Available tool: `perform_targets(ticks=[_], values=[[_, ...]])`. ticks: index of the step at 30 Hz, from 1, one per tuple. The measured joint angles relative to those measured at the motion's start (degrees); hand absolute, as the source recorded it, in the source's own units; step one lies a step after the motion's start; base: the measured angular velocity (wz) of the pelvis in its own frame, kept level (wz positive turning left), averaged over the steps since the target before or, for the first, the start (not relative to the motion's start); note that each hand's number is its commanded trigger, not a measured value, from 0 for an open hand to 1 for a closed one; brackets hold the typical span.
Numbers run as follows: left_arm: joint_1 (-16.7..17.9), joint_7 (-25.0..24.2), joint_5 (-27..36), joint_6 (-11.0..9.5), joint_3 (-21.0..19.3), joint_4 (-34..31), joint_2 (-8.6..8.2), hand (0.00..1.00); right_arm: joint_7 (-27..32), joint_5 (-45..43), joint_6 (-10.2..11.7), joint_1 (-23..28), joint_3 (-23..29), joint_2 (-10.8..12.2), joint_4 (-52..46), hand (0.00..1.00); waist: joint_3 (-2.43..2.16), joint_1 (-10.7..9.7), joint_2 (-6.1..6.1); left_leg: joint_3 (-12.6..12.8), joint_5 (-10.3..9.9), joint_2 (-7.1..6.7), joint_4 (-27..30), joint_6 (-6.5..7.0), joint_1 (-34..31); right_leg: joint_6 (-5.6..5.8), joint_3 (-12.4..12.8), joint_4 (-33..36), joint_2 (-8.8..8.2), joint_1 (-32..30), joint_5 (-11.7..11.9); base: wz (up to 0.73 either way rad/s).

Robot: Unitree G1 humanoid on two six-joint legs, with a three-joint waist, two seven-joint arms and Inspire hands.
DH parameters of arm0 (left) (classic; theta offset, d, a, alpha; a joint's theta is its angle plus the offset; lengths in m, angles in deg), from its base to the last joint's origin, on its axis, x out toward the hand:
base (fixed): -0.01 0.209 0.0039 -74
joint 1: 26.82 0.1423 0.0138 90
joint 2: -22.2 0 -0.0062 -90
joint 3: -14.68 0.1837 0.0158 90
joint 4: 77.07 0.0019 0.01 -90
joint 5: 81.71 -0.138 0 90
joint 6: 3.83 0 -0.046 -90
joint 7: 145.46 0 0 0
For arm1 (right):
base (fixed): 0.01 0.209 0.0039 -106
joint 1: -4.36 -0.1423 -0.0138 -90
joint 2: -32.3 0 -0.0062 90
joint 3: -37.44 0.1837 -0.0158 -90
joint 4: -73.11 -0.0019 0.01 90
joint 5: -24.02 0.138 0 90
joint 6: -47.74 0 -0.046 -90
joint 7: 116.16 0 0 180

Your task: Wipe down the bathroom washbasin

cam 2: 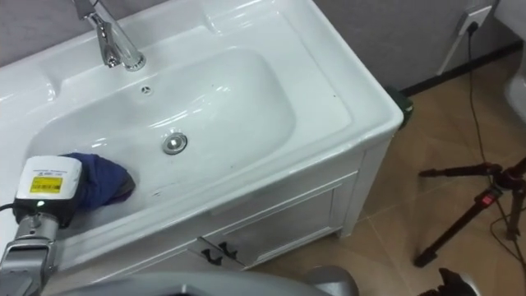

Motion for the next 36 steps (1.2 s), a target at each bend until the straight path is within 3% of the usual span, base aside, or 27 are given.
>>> perform_targets(ticks=[4,9,13,15,16,19,25,36], values=[[-0.72,1.13,1.33,-1.93,-4.17,-1.96,-0.94,1.00,0.94,2.07,0.80,-0.17,0.81,0.02,0.62,0.00,0.06,0.25,0.04,-3.48,0.01,-0.04,-0.09,-0.02,-0.27,-0.08,-2.51,-0.28,-0.34,1.14,-0.19,0.32],[-2.01,1.46,4.52,-4.19,-6.41,-3.27,-1.02,1.00,1.10,4.16,1.74,-0.06,0.82,0.17,0.72,0.00,0.19,1.12,-0.15,-5.47,0.15,-0.20,0.17,-0.27,-1.31,-0.10,-3.99,-0.29,-0.62,0.96,-0.43,0.20],[-2.74,1.64,4.51,-5.28,-11.43,-7.24,-0.99,1.00,2.03,4.13,1.97,1.35,0.77,0.46,0.71,0.00,0.44,2.06,-0.58,-6.52,0.24,-0.52,1.41,-0.44,-3.27,-0.03,-5.63,-0.20,-1.30,0.45,-0.68,0.28],[-2.94,1.72,4.71,-5.31,-13.54,-8.21,-0.99,1.00,2.16,4.41,2.31,1.45,0.68,0.52,1.03,0.00,0.46,2.47,-0.41,-6.49,0.26,-0.73,1.82,-0.46,-3.98,0.11,-5.87,0.20,-1.64,-0.06,-0.80,0.23],[-2.94,1.73,4.80,-5.34,-14.67,-9.97,-0.99,1.00,2.16,4.60,3.10,1.31,0.23,0.66,2.31,0.00,0.80,2.60,-0.60,-6.48,0.26,-0.86,2.22,-0.46,-4.13,0.20,-5.87,0.15,-1.75,-0.09,-0.85,0.26],[-2.94,1.76,4.79,-5.95,-17.54,-15.01,-0.99,1.00,2.05,4.51,3.29,1.22,-0.46,1.55,4.09,0.00,0.95,3.97,-0.93,-6.49,0.26,-0.89,2.40,-0.46,-4.48,0.25,-5.98,-0.02,-1.72,-0.04,-0.87,0.17],[-2.92,3.15,5.69,-6.99,-22.53,-21.38,-0.99,1.00,2.02,4.09,4.42,1.59,-0.44,2.51,4.66,0.00,0.96,5.34,-0.75,-6.63,0.26,-0.92,2.54,-0.46,-4.94,0.26,-6.11,-0.14,-1.70,0.05,-0.85,0.05],[-2.68,5.23,5.69,-7.98,-23.24,-23.23,-1.02,1.00,2.03,4.62,5.52,1.72,-0.47,2.53,4.67,0.00,1.03,5.28,-0.41,-6.68,0.26,-1.03,2.31,-0.46,-4.93,0.30,-6.04,-0.36,-1.68,0.65,-0.89,0.01]])
